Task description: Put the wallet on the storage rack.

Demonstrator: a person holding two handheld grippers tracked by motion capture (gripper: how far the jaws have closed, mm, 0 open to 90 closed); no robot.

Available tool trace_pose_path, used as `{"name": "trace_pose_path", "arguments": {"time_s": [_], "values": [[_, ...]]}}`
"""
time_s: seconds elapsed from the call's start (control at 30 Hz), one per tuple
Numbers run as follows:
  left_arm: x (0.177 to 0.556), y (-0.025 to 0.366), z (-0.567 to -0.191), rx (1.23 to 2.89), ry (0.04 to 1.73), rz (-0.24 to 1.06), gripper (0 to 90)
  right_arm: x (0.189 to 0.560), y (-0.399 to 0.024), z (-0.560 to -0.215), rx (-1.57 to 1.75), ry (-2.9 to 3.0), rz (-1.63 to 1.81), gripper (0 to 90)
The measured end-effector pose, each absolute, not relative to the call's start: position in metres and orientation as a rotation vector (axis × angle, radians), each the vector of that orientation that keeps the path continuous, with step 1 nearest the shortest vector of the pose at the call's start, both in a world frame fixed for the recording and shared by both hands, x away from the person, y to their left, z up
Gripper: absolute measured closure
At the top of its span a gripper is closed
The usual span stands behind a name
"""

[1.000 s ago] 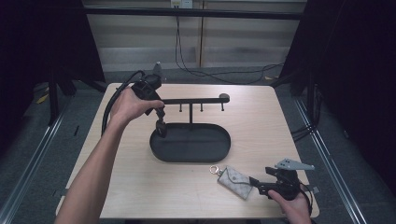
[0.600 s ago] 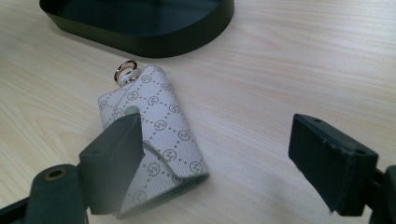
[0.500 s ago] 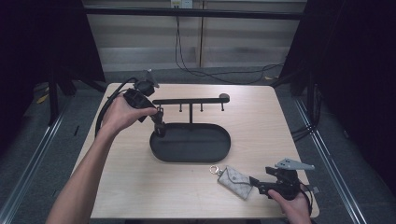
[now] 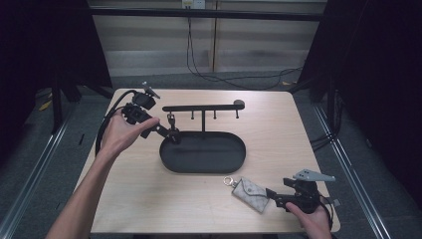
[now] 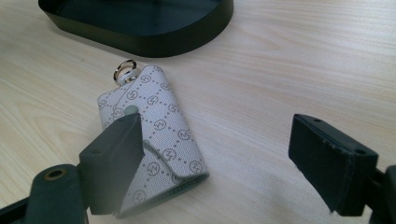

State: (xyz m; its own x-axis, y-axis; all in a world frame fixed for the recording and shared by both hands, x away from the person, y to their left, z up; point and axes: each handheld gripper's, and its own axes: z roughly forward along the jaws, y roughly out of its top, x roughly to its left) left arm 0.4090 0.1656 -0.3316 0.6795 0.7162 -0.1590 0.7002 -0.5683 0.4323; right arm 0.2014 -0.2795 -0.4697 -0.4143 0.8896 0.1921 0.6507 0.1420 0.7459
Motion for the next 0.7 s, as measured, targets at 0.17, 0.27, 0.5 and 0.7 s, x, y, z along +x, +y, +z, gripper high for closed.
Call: {"name": "trace_pose_path", "arguments": {"time_s": [0.17, 0.27, 0.5, 0.7], "values": [[0.400, 0.178, -0.333, 2.340, 1.030, 0.051, 17.5, 0.202, -0.279, -0.470, 1.492, 2.128, 1.145, 17.9], [0.394, 0.187, -0.337, 2.297, 1.036, 0.086, 17.7, 0.203, -0.279, -0.470, 1.495, 2.131, 1.144, 17.9], [0.380, 0.204, -0.347, 2.247, 1.024, 0.156, 19.7, 0.203, -0.280, -0.469, 1.513, 2.107, 1.144, 17.1], [0.360, 0.213, -0.361, 2.161, 1.020, 0.195, 19.8, 0.201, -0.280, -0.469, 1.498, 2.111, 1.140, 17.1]]}}
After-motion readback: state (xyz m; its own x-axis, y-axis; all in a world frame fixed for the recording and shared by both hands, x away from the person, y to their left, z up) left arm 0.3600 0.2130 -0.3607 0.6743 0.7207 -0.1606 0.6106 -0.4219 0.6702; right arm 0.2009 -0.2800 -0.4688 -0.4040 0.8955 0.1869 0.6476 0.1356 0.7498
